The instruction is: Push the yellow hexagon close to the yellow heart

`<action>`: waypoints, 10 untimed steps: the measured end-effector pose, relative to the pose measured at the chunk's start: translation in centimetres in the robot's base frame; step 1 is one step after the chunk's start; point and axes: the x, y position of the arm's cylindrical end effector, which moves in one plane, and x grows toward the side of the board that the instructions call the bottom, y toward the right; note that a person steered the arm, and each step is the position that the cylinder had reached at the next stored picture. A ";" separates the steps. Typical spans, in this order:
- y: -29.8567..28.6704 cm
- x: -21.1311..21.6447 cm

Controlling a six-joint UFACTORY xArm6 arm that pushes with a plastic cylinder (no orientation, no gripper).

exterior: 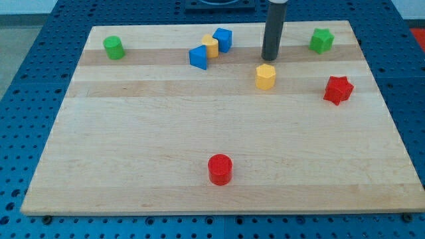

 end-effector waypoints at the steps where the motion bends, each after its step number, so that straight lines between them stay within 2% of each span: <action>1: 3.4 2.6; 2: 5.1 4.4; 3: 3.3 8.5; 4: 0.9 8.4; 7: -3.8 2.2; 8: -5.5 1.4; 9: -4.3 2.2; 10: -3.4 4.9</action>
